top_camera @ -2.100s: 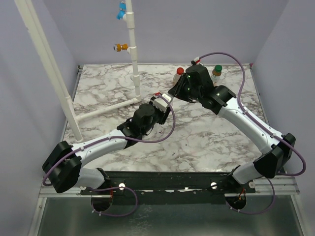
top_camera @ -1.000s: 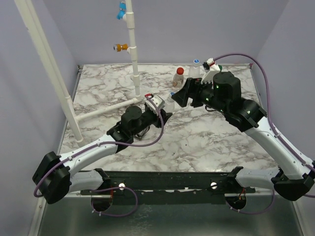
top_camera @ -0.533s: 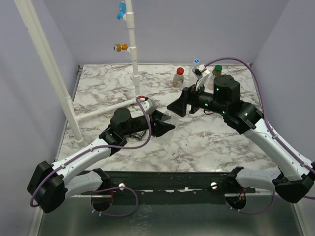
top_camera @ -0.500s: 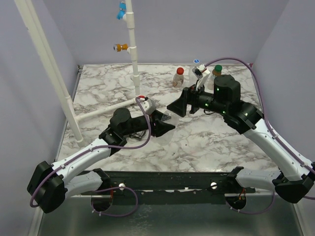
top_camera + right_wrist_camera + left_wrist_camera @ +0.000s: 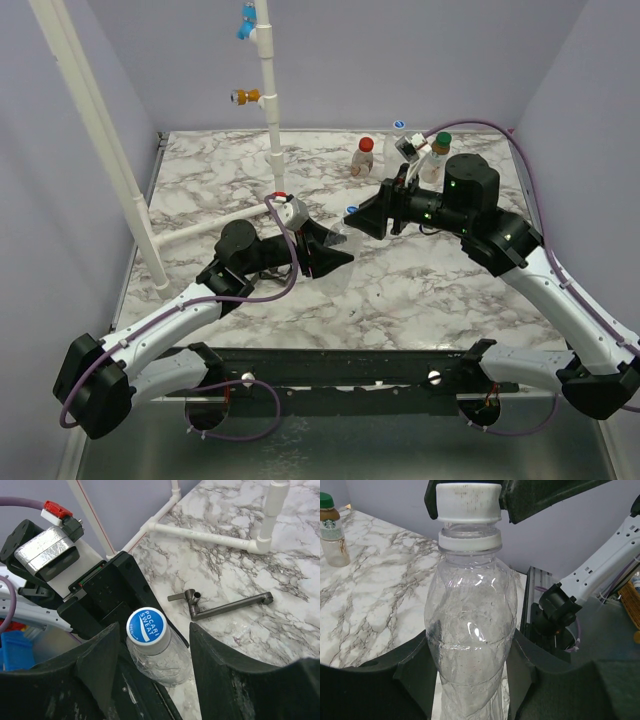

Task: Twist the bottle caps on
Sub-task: Screw the bottle cap onto the plastic bottle.

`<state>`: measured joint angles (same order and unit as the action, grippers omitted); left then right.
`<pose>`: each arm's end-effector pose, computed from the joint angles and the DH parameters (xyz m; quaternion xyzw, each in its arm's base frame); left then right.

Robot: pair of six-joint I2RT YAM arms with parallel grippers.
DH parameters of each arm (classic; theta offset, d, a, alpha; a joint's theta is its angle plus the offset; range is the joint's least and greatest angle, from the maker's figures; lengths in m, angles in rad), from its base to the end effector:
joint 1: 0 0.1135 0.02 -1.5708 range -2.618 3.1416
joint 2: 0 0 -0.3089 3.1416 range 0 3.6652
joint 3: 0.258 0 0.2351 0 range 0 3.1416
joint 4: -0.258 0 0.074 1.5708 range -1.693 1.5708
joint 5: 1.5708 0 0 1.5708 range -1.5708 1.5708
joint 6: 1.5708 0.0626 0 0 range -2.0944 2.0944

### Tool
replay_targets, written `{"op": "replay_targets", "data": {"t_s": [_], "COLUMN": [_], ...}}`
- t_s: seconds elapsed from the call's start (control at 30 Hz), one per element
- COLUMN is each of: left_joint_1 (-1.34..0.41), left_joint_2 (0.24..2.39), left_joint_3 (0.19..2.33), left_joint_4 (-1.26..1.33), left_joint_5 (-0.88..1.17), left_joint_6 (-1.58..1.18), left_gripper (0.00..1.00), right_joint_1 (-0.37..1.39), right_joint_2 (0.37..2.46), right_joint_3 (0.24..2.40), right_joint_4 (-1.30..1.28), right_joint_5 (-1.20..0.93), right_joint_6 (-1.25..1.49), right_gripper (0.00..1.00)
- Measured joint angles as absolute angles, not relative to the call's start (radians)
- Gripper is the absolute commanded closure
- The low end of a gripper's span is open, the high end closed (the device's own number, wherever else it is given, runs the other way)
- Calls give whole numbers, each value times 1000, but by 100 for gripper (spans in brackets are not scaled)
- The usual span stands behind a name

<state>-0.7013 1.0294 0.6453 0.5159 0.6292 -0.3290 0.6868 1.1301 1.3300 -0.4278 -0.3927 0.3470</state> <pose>0.1425 -0.1685 0.3650 0.3447 0.5728 -0.5298 0.5219 0.1608 0.1628 0.4670 -0.2495 0.7363 0.4343 0.4550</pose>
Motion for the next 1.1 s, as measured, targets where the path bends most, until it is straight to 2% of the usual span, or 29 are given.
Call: {"op": "replay_targets", "data": {"t_s": [0.23,0.63,0.97,1.1], "left_joint_1": [-701,-695,-688,-688], "left_joint_2": [1031,1039,1105,1143], "left_joint_3": [645,641,664,694], "left_joint_4": [521,523,469,413], "left_joint_5": [641,646,604,548], "left_joint_6": [-338,-348,-342,-332], "left_gripper": [100,100,100,100], "right_joint_1": [686,686,679,677], "right_joint_2": [1132,1154,1205,1236], "right_joint_3": [1330,1330,1350,1357], "right_joint_4": [-417,-413,-485,-500], "right_joint_5": [-411,-421,-332,-252], "right_joint_6": [348,358,348,352], "right_gripper": [48,77,88,90]}}
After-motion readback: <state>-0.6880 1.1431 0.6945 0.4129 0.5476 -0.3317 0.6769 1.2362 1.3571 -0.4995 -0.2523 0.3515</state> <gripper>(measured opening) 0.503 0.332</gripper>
